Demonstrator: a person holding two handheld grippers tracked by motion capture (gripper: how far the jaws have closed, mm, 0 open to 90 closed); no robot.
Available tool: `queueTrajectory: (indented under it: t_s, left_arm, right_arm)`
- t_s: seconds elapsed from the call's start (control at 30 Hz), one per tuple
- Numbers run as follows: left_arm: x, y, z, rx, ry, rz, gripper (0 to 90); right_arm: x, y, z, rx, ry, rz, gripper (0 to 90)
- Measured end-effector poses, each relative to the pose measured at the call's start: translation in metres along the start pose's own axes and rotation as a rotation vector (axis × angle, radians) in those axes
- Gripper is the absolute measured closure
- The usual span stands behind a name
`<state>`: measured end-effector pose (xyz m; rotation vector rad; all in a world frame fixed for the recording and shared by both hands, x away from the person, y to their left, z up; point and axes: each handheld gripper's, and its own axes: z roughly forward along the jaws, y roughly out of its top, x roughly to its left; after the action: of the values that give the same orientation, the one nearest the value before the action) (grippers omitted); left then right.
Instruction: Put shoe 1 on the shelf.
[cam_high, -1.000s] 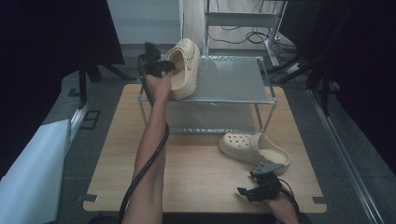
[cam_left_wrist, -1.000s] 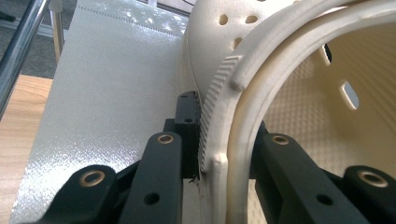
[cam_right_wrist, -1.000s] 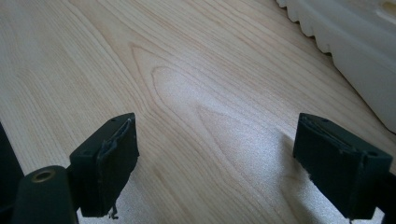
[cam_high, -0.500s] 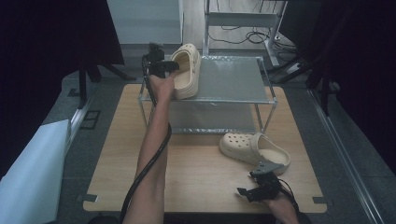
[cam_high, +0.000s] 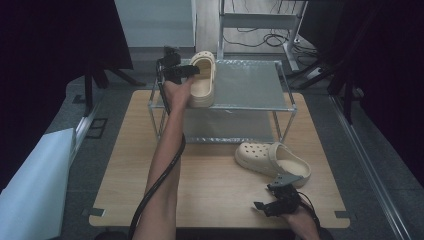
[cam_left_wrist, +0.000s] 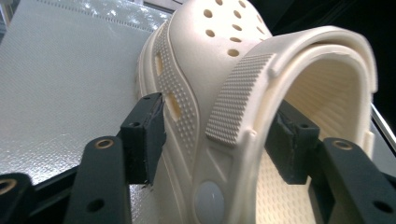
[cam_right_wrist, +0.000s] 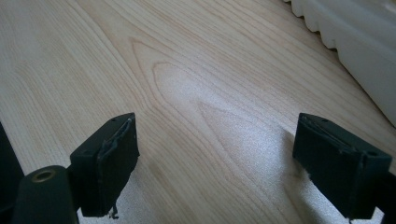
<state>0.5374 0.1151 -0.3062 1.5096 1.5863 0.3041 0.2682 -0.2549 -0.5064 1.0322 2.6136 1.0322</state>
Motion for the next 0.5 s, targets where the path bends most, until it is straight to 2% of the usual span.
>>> queueTrajectory:
  t_s: [0.07, 0.27, 0.5]
  left_arm:
    - [0.0, 0.0, -0.004, -0.002, -0.002, 0.016, 39.3]
    - [0.001, -0.001, -0.021, -0.012, -0.054, 0.046, 32.8]
    - [0.004, -0.006, -0.034, -0.008, -0.102, 0.078, 26.9]
  right_arm:
    - [0.0, 0.0, 0.0, 0.0, -0.001, -0.001, 13.9]
    - [0.001, 0.0, 0.0, 0.0, 0.001, -0.004, 13.9]
    - [0.002, 0.0, 0.001, 0.003, 0.003, -0.004, 13.8]
